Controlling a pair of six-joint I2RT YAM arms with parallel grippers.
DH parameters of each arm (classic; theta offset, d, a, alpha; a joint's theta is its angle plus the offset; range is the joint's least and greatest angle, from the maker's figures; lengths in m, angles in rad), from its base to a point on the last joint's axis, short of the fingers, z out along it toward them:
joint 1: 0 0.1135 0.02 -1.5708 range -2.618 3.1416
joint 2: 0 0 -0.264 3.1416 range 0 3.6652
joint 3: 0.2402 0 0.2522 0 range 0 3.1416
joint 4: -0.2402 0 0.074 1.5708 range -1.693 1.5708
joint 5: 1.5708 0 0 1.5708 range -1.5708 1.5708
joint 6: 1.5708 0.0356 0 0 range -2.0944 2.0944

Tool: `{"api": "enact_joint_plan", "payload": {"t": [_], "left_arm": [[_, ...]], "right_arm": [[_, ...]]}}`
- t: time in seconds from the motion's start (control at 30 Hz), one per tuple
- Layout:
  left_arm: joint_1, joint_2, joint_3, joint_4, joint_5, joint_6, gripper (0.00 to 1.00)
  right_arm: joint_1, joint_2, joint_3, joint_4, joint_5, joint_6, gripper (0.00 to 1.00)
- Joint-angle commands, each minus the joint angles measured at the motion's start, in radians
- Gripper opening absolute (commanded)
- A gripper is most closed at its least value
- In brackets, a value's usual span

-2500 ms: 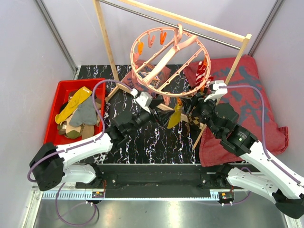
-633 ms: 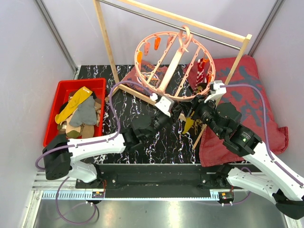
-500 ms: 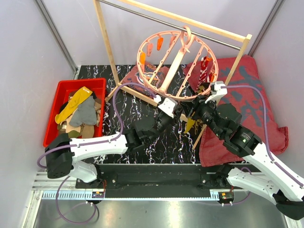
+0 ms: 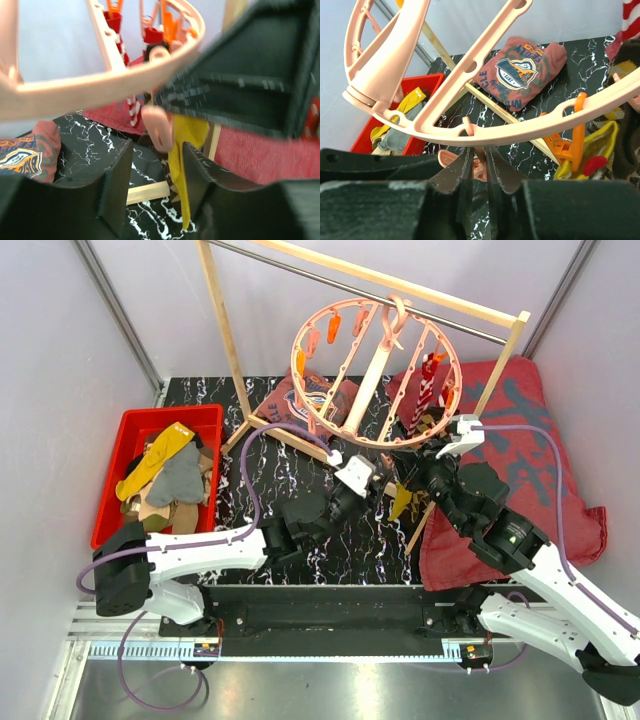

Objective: Clip the socks to the hanger
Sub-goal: Open the clamp at the hanger.

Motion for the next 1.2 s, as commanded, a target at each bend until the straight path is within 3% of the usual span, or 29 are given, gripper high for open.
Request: {"api": "enact_joint_plan", "payload": {"t": [0.0,0.33,0.77,1.07,1.17], "left_arm": [[-0.008,-0.065,-0.060,0.095,0.065,0.035,0.54],[0.084,-0.112,-0.123,0.157,0.206,0.037,0.68],[0.085,-0.022,-0.060,0.211,0.281,0.069,0.69],[0.088,0.033,-0.004,0.238,0.251,0.074,0.55],[0.088,0.047,0.004,0.241,0.251,0.071,0.45]], "right_arm": [[0.000,-0.022,-0.004,0.063,0.065,-0.017,0.18],[0.000,-0.034,0.001,0.063,0.034,-0.033,0.09],[0.000,-0.037,0.005,0.063,0.018,-0.025,0.09],[0.000,-0.039,0.008,0.063,-0.001,-0.016,0.09],[0.000,-0.040,0.007,0.062,-0.004,-0.008,0.09]]}}
